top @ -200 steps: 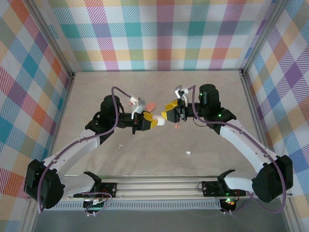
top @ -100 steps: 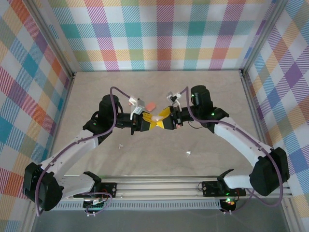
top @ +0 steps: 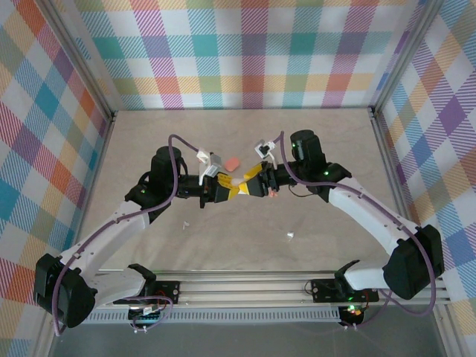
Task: Insert wireless bluetooth earbuds into charging case
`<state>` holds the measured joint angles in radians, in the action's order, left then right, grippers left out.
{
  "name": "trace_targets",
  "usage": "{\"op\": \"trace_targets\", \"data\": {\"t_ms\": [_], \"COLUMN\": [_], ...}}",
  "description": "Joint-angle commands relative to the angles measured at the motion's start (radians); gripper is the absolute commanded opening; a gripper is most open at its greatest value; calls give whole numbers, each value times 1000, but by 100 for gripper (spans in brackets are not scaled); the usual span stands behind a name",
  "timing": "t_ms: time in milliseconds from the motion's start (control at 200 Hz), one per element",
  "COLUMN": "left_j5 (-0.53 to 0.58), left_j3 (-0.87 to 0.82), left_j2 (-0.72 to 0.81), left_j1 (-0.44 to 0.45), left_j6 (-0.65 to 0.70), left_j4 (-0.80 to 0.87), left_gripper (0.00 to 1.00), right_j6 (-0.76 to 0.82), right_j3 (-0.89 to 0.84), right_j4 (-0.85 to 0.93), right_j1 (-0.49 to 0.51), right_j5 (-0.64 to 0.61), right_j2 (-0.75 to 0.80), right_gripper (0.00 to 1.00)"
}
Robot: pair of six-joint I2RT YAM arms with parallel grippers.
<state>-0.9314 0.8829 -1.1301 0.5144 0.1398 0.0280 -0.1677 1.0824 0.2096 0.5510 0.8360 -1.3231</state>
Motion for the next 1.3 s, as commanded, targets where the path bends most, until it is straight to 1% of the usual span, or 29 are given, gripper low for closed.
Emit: {"op": "trace_targets", "data": {"t_ms": [0,105,320,470,685,860,965,1105,1295], "left_j5": [-105,-104,-86,-49,-4,12,31,72,116], "left_j3": [26,25,26,23,16,-8,-18,-38,-74], "left_j2": [35,37,27,21,-27,-73,-86,-81,-62], "left_j1": [12,12,12,12,-3,-27,-37,-43,-50], "left_j6": [32,36,35,24,-42,-116,-136,-140,-140], "left_j4": [7,13,28,41,56,15,-3,-15,-30], "left_gripper": [0,0,0,0,0,0,0,0,0], "right_j6": [-30,-53,-79,-90,-124,-130,-134,-148,-230], "right_j3": [29,25,27,23,21,25,25,12,-32], "right_j4": [18,12,5,11,-1,22,45,107,243], "right_j1": [-30,-39,-45,-45,-45,-45,-45,-45,-45], "right_j5": [-159,-182,-175,-180,-170,-177,-191,-266,-467], "right_j2": [-1,2,5,7,34,49,64,111,189], "right_gripper": [70,70,70,70,71,72,72,72,71]}}
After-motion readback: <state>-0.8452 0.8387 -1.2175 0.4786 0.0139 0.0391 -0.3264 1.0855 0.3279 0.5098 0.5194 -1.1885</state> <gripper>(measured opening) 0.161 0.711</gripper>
